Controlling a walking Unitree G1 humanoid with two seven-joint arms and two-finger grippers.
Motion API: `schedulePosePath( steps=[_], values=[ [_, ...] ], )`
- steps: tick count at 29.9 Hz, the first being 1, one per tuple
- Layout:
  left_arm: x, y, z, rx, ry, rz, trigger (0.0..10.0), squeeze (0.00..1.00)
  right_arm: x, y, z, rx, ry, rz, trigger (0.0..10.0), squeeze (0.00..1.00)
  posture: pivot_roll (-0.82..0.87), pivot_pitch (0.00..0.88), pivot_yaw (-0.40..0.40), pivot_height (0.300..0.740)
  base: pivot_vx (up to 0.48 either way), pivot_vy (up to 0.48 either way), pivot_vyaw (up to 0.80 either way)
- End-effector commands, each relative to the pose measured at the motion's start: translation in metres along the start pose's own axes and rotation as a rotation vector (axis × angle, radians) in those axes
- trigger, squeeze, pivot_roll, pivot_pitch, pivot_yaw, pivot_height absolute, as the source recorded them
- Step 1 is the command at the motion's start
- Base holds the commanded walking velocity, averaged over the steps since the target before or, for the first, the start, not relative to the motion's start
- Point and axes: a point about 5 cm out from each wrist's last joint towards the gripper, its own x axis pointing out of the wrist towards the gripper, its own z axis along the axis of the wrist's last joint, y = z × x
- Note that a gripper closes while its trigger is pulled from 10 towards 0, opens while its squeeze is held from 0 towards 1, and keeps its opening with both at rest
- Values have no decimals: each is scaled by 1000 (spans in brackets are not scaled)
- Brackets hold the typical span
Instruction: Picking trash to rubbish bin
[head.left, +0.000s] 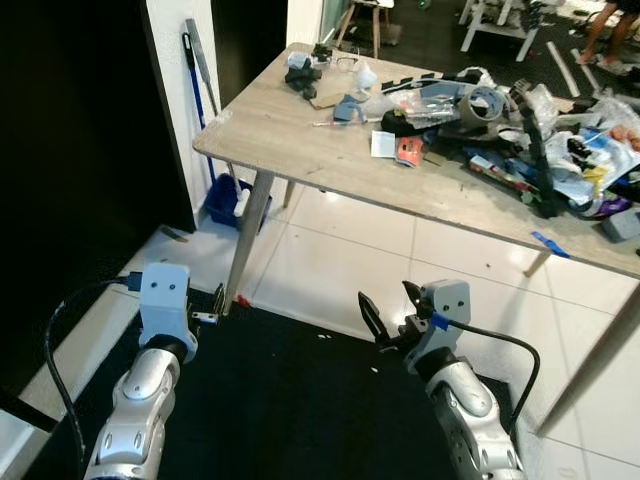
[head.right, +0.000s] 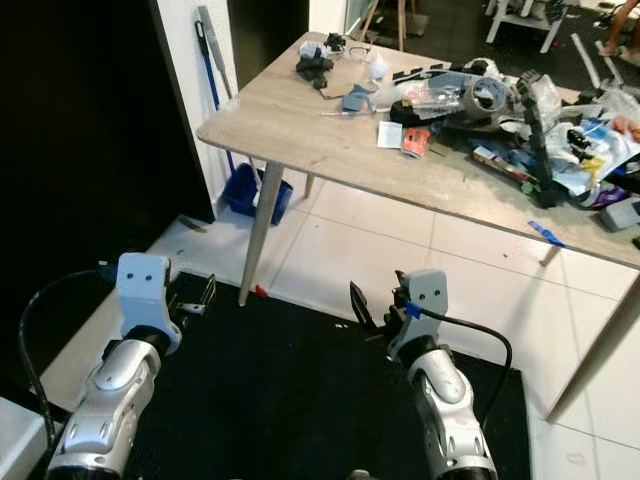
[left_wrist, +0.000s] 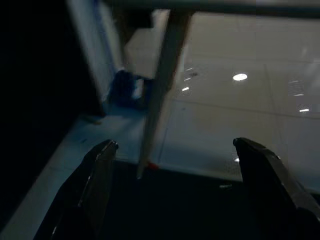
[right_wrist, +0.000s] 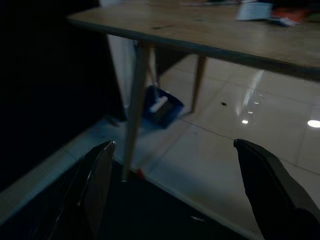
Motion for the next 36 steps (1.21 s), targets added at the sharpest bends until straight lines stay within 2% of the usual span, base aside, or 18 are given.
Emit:
schedulePosePath(
  steps=[1, 27, 36],
  values=[
    [-3, 2, -3, 12, 17, 4, 10000, 0, -1, -1, 1, -3, -4, -5, 10000, 0, -8, 122, -53, 740, 274, 0, 0],
    [-2, 2, -4, 11, 15, 6, 10000, 0, 2, -1, 6, -4, -23, -2, 10000, 0, -8, 116, -57, 740, 271, 0, 0],
    [-1, 1, -2, 10, 10, 6, 10000, 0, 5, -4, 17, -44, -72, -16, 10000, 0, -9, 118, -57, 740, 271, 0, 0]
  ],
)
